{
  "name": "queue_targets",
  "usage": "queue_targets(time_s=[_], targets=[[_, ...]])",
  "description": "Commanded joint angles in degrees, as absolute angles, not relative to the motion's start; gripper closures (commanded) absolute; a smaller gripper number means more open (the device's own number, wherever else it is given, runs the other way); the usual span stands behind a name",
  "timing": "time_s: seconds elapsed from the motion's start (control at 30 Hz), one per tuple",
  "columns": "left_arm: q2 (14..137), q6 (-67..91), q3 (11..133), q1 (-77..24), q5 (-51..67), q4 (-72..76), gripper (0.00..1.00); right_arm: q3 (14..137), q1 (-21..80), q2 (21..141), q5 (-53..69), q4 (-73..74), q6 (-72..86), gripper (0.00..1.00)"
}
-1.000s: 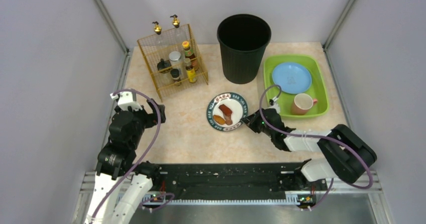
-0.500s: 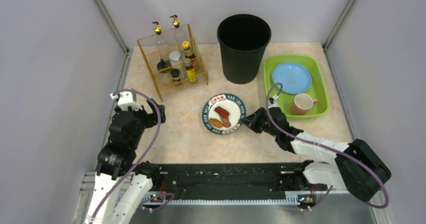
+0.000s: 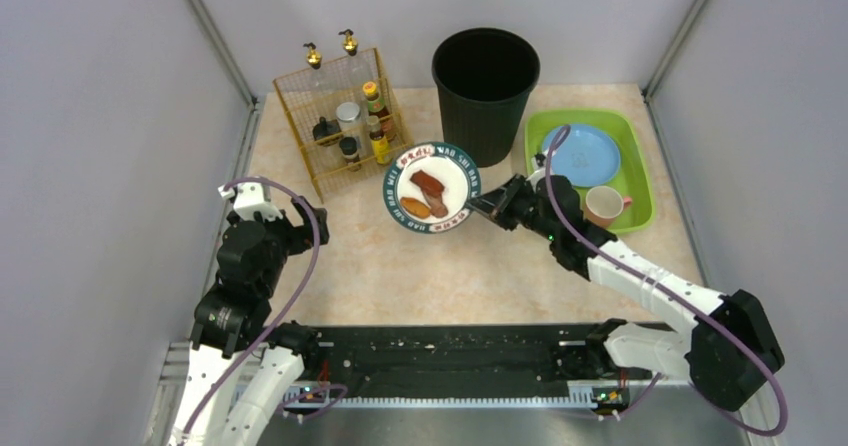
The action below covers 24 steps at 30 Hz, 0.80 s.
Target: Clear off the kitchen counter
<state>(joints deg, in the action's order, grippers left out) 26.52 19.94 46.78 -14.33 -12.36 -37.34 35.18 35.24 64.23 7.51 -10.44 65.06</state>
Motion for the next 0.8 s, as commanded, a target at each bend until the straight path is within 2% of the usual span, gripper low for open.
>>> queue_targets(time_s=[0.0,0.77], targets=[[26.8,19.6,46.7,-14.1,-12.9,-35.8,0.01,43.7,32.3,63.0,11.1,-14.4,66.7,1.0],[27.1,19.5,46.6,-14.1,-12.8,-35.8,0.01,85.0,19.3,87.2,13.7,-7.0,68.7,1.0]])
